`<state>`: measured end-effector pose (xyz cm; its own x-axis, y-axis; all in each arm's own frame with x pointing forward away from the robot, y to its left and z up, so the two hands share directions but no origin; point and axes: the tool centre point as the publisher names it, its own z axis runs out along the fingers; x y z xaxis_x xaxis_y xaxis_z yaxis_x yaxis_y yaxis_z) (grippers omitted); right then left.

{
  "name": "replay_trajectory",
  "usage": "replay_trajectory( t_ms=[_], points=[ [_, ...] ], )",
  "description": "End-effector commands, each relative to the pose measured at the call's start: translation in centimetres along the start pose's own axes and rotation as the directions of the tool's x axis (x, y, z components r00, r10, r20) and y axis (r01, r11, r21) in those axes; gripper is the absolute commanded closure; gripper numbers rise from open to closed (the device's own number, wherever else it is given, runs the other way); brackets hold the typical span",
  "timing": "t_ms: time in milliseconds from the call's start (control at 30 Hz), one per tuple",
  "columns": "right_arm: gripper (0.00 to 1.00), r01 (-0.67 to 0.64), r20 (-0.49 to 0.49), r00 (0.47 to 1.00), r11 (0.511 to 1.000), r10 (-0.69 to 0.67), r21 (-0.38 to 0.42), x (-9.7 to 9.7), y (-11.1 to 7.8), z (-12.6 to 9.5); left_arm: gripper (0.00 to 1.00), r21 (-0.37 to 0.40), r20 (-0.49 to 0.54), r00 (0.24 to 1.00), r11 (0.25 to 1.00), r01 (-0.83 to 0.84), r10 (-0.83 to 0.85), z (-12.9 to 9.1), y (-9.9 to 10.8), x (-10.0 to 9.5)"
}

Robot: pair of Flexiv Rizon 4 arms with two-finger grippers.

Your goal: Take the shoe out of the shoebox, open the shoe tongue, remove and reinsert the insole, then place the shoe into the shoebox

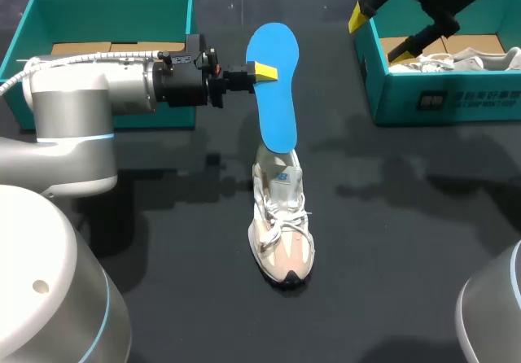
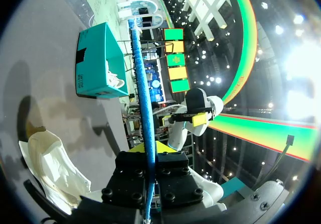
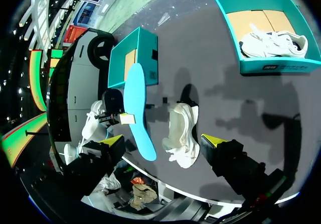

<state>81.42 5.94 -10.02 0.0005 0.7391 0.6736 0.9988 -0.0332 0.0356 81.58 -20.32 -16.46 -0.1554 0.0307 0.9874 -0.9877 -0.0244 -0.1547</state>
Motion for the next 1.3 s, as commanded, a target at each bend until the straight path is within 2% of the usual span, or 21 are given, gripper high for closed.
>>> replay_trajectory(
  t_ms=[33,267,433,667,900,1133,1300],
  points=[
    [0.0,0.005,-0.217,0.976,1.0,-0.009,-0.017,-0.8,-0.6,0.3,1.0,0.002,0.002,1.0,1.0,0.0,0.0,0.0,0.1,0.1],
    [0.0,0.011,-0.254,0.967,1.0,-0.018,-0.028,-1.4,-0.7,0.5,1.0,0.003,-0.003,1.0,1.0,-0.016,0.016,-0.1,0.2,0.1],
    [0.0,0.011,-0.275,0.961,1.0,-0.018,-0.029,-1.8,-0.7,0.7,1.0,0.021,-0.046,0.989,0.99,-0.137,0.138,-0.6,0.3,1.0],
    [0.0,0.002,-0.315,0.949,0.999,-0.014,-0.037,-2.4,-0.8,0.8,1.0,0.036,-0.141,0.93,0.941,-0.338,0.339,-1.5,-0.3,3.0],
    [0.0,-0.005,-0.352,0.936,0.999,-0.012,-0.046,-2.7,-1.0,1.3,1.0,0.041,-0.192,0.809,0.828,-0.56,0.556,-2.0,-0.5,4.2],
    [0.0,0.004,-0.417,0.908,0.996,-0.041,-0.09,-3.1,-1.4,1.6,1.0,0.128,-0.242,0.663,0.701,-0.702,0.708,-2.4,-0.8,5.1],
    [0.0,0.014,-0.447,0.892,0.994,-0.061,-0.106,-3.2,-1.4,1.7,1.0,0.166,-0.255,0.531,0.577,-0.8,0.808,-2.3,-0.5,5.5]
  ],
)
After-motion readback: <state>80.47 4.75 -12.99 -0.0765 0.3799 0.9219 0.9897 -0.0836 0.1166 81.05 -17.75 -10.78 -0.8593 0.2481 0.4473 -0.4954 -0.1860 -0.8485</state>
